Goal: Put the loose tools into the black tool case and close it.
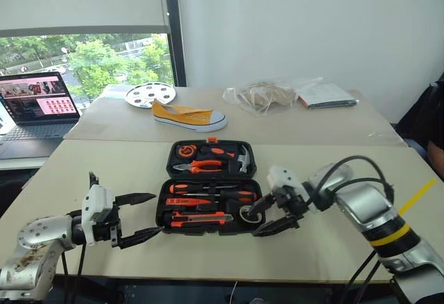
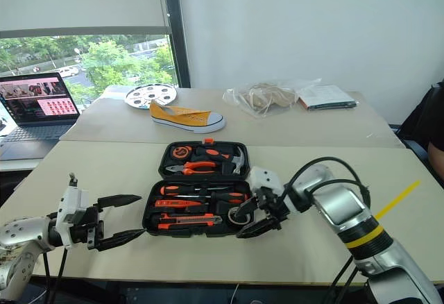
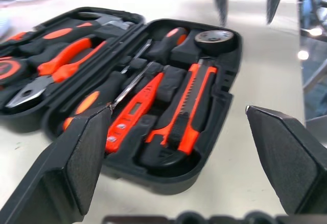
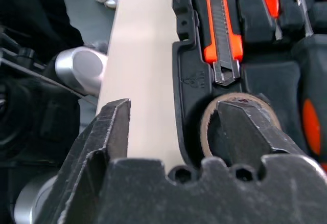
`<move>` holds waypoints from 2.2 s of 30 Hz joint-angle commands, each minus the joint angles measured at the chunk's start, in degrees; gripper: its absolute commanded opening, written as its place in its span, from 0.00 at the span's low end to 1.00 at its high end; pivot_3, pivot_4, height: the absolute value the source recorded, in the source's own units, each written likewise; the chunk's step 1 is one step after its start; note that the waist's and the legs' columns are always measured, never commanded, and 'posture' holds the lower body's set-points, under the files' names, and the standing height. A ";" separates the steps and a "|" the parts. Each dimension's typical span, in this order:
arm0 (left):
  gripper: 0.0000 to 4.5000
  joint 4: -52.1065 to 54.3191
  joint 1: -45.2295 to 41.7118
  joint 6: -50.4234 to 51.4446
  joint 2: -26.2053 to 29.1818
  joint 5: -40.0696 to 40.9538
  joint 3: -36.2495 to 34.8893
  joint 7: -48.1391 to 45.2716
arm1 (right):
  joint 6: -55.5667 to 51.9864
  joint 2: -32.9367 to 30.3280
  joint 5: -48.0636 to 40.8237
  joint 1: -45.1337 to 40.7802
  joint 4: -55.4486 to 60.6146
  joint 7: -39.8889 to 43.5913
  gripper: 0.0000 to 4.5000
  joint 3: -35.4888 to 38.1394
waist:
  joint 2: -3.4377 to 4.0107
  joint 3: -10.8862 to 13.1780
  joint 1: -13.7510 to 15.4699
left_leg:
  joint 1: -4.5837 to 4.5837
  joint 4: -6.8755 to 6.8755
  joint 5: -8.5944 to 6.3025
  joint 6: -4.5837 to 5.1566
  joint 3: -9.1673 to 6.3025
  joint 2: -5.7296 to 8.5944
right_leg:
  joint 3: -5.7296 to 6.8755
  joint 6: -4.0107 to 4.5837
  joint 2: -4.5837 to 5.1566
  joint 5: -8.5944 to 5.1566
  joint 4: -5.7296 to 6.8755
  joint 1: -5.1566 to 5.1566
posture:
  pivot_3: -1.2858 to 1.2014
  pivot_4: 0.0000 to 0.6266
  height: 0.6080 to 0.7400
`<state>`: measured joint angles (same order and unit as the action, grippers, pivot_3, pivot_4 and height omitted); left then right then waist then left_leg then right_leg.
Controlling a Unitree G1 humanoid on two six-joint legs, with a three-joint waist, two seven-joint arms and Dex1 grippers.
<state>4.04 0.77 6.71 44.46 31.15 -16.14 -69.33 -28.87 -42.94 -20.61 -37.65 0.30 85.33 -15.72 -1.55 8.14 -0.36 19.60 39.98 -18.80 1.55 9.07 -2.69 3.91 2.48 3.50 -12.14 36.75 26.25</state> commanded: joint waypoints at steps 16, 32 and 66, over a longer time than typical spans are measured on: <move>0.02 -4.12 -9.70 5.29 -5.93 -4.98 -0.47 18.97 | 36.28 10.74 8.57 -6.64 -31.68 -14.02 0.00 10.51 | -0.01 0.01 -0.74 | -0.20 -0.13 0.03 -0.07 0.39 -0.04 | -0.12 0.02 0.02 0.02 0.13 0.02 | 0.52 0.24 1.00; 0.02 3.62 -0.09 0.64 -0.74 -0.07 0.65 -0.02 | 20.66 8.81 6.12 9.19 -3.43 -10.29 0.00 1.15 | 0.01 0.02 -0.38 | -0.31 -0.07 -0.04 -0.23 0.35 -0.10 | -0.15 0.11 0.03 -0.05 0.25 -0.02 | 0.52 0.24 1.00; 0.02 -18.12 -21.22 13.19 -7.11 -12.19 9.30 21.79 | 37.36 18.52 19.07 -13.23 -50.20 -24.79 0.00 4.92 | -0.10 0.03 -1.24 | -0.27 -0.19 0.03 -0.31 0.60 -0.14 | -0.04 0.22 -0.13 -0.07 0.36 0.06 | 0.52 0.24 1.00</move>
<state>-13.97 -18.94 19.95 37.22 19.48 -7.34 -46.85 6.43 -24.82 -2.03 -49.15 -49.14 59.74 -10.81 -1.65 8.16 -1.60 19.34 39.79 -18.77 1.24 9.68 -2.83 3.88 2.70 3.38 -12.21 37.12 26.31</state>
